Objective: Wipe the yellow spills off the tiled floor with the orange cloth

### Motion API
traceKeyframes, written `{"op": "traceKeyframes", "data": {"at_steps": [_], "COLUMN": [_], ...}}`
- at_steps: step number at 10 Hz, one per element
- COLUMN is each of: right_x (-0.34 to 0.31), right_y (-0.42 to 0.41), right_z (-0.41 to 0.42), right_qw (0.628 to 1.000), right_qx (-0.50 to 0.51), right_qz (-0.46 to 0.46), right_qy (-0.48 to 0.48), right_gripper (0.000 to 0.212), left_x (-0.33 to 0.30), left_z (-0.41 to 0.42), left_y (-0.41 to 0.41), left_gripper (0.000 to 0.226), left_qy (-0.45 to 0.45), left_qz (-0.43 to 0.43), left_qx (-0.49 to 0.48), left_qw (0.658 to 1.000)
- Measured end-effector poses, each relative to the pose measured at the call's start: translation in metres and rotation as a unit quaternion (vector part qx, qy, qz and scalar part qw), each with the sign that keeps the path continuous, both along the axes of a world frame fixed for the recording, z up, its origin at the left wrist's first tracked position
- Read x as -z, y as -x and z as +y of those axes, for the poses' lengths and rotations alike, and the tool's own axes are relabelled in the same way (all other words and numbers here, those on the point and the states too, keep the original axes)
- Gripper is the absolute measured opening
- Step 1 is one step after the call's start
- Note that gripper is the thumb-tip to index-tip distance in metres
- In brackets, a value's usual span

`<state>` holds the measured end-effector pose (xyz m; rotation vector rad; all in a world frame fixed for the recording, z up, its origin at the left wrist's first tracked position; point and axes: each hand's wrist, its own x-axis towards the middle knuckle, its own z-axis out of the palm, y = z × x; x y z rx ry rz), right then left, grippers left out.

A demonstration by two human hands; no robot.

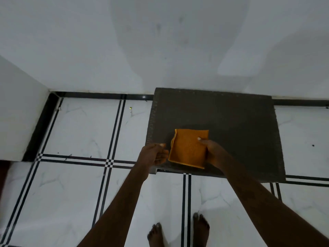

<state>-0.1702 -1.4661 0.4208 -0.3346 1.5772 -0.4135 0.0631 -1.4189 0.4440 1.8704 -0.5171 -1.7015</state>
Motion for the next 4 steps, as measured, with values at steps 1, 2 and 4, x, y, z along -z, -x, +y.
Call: {"op": "traceKeyframes", "data": {"at_steps": [1, 2, 4], "right_x": [0.066, 0.085, 0.071], "right_y": [0.019, 0.03, 0.045], "right_z": [0.005, 0.011, 0.005], "right_qw": [0.985, 0.948, 0.908], "right_qx": [-0.081, -0.178, -0.252], "right_qz": [0.145, 0.231, 0.278], "right_qy": [0.046, 0.127, 0.187], "right_gripper": [0.048, 0.029, 0.022], "left_x": [0.038, 0.048, 0.036], "left_z": [-0.004, -0.004, -0.01], "left_y": [0.014, 0.019, 0.036], "left_gripper": [0.014, 0.01, 0.014], "left_qy": [-0.029, -0.016, -0.004], "left_qz": [-0.03, -0.066, -0.139], "left_qx": [-0.004, -0.002, 0.067], "left_qw": [0.999, 0.998, 0.988]}}
